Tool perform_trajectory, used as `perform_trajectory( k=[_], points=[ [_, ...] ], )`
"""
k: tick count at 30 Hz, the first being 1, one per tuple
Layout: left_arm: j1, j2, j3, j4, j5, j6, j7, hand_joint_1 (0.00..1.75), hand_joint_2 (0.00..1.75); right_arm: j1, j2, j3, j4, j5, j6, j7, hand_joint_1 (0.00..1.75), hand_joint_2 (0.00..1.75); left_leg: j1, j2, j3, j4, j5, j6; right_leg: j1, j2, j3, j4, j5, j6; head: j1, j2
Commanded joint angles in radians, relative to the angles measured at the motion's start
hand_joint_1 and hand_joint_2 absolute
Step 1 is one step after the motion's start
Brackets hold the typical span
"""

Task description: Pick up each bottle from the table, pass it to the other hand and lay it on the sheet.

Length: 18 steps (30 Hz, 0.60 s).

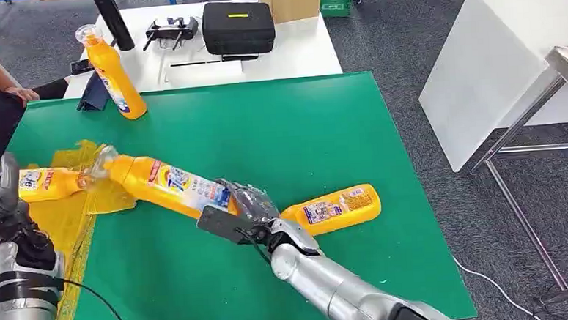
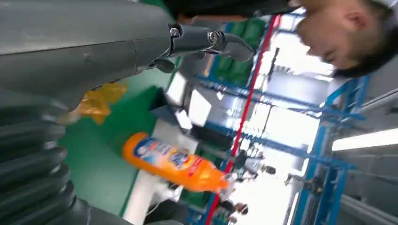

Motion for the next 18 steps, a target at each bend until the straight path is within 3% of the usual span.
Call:
perform_trajectory(
  k=[1,4,7,10,14,18],
  points=[
    [0.123,-0.038,0.004,-0.085,0.106,-0.126,0.109,0.0,1.75,0.102,-0.087,-0.208,-0.235,-0.001,-0.009,-0.024,1.75,1.75,0.001,-0.001,0.003,0.001,-0.001,-0.001,0.001,-0.002,0.004,0.0,-0.001,0.0,0.0,0.0],
    [0.161,-0.034,-0.011,-0.099,0.168,-0.213,0.139,0.0,1.75,0.12,-0.1,-0.242,-0.248,-0.004,-0.01,-0.053,1.75,1.75,0.001,0.001,0.005,0.0,-0.002,-0.002,0.001,-0.002,0.007,-0.001,-0.002,0.0,0.0,0.0],
    [0.243,-0.015,-0.09,-0.136,0.356,-0.483,0.257,0.0,1.75,0.128,-0.11,-0.262,-0.275,-0.008,0.02,-0.067,1.75,1.75,0.0,0.0,0.003,0.0,-0.002,-0.002,0.001,-0.003,0.004,-0.001,-0.002,0.0,0.0,0.0],
    [0.368,-0.001,-0.208,-0.22,0.464,-0.668,0.288,0.0,1.75,0.128,-0.1,-0.246,-0.29,0.001,0.055,-0.083,1.75,1.75,0.0,0.002,0.005,0.0,-0.003,-0.002,0.0,-0.001,0.006,-0.001,-0.003,0.0,0.0,0.0],
    [0.428,0.001,-0.321,-0.32,0.414,-0.681,0.262,0.0,1.75,0.127,-0.081,-0.207,-0.308,0.007,0.078,-0.081,1.75,1.75,0.0,0.005,0.005,0.002,-0.005,-0.002,0.001,0.002,0.005,0.001,-0.003,-0.001,0.0,0.0],
    [0.436,0.025,-0.397,-0.356,0.39,-0.667,0.25,0.0,1.75,0.127,-0.068,-0.163,-0.329,0.014,0.094,-0.074,1.75,1.75,0.0,0.0,0.0,0.001,-0.002,-0.002,0.0,-0.001,0.0,0.0,-0.001,0.0,0.0,0.0]
  ],
)
